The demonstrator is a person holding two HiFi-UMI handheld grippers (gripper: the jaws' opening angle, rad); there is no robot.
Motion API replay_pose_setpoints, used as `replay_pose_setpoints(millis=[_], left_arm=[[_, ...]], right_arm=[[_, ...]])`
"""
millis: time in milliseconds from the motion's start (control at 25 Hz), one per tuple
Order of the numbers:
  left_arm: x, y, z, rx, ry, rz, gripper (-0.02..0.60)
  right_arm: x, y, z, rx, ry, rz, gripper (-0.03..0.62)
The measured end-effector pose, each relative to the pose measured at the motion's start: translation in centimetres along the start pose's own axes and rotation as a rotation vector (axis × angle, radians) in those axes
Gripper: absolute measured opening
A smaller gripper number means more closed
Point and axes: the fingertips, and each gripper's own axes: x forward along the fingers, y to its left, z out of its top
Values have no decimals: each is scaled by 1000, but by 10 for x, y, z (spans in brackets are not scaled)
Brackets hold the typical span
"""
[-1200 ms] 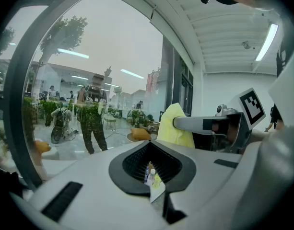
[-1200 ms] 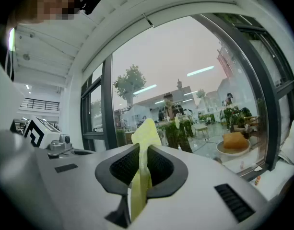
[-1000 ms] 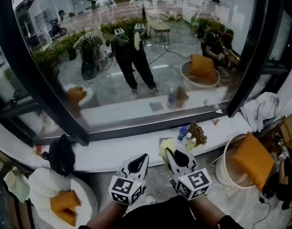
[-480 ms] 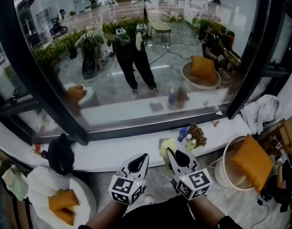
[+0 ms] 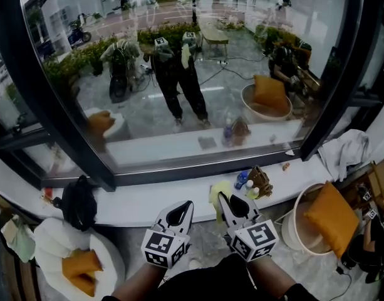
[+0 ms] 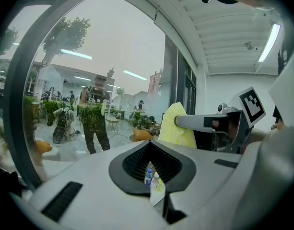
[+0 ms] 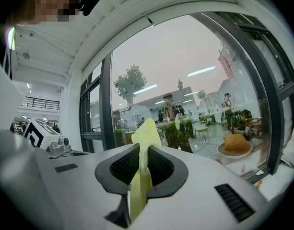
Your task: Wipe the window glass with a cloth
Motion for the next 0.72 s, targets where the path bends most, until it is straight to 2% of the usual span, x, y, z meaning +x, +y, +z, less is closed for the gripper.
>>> replay_pose_setpoints(millis=[280,720], left_arm=[[40,9,8,7,12,32,8],[171,42,58,-4,-2,197,8]], right_arm=[[32,-37,16,-14,-20,32,54],[133,-155,74,-39,-43,177,54]])
